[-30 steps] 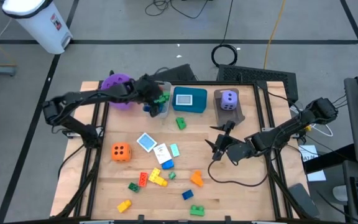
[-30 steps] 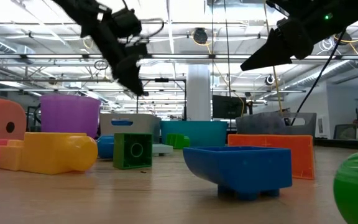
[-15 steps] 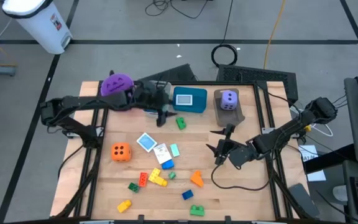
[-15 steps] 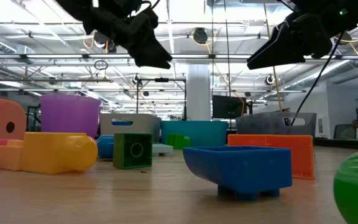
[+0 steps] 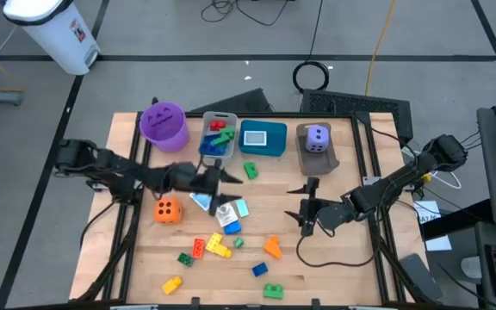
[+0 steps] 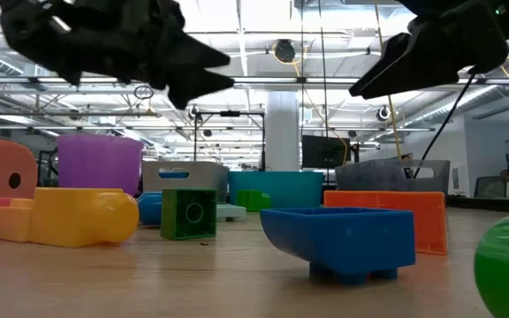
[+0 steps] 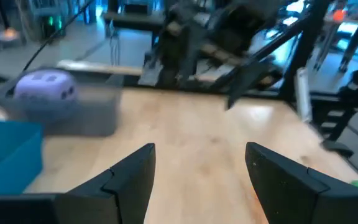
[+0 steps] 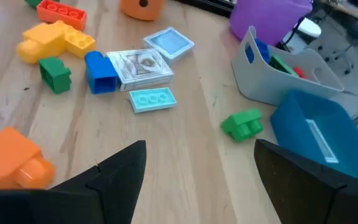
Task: Pick & Place Toys
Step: Put the top green game piece into the gray bin
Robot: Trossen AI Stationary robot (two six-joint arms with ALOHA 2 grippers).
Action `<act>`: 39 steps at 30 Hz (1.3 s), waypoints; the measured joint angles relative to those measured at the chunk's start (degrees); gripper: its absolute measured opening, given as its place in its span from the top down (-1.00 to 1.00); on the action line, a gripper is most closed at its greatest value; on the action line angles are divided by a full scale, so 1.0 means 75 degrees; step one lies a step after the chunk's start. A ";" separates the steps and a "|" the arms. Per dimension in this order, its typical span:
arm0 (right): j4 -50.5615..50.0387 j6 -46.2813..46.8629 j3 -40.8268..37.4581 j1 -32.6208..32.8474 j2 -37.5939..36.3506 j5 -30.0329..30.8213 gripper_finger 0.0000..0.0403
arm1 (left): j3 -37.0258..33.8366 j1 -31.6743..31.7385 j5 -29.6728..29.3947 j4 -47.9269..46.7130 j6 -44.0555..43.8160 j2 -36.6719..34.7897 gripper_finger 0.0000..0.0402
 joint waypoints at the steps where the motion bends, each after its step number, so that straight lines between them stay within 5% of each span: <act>1: 0.0018 -0.0058 0.0000 -0.0007 0.0000 0.0000 -0.44 | -0.0069 -0.0223 -0.0204 0.0094 0.0000 -0.0003 -0.28; 7: 0.0605 0.1053 -0.0084 -0.0030 0.0000 -0.0156 -0.44 | -0.0114 -0.1374 -0.0945 0.0391 0.0227 0.0005 -0.28; 13: 0.2168 0.2534 -0.0609 -0.0198 0.0087 -0.1801 -0.44 | -0.0112 -0.2051 -0.1068 0.0444 0.0493 0.0070 -0.28; 22: 0.2725 0.2279 0.0404 0.0026 0.1915 -0.1337 -0.44 | -0.0112 -0.2281 -0.1633 0.0286 0.0523 0.0070 -0.28; 31: 0.1691 0.2182 0.2396 -0.1440 0.3964 -0.1209 -0.44 | -0.0112 -0.2299 -0.1922 0.0224 0.0601 0.0070 -0.28; 39: 0.1485 0.2982 0.3045 -0.2889 0.4529 -0.1188 -0.44 | -0.0112 -0.2718 -0.2818 -0.0138 0.0735 -0.0051 -0.28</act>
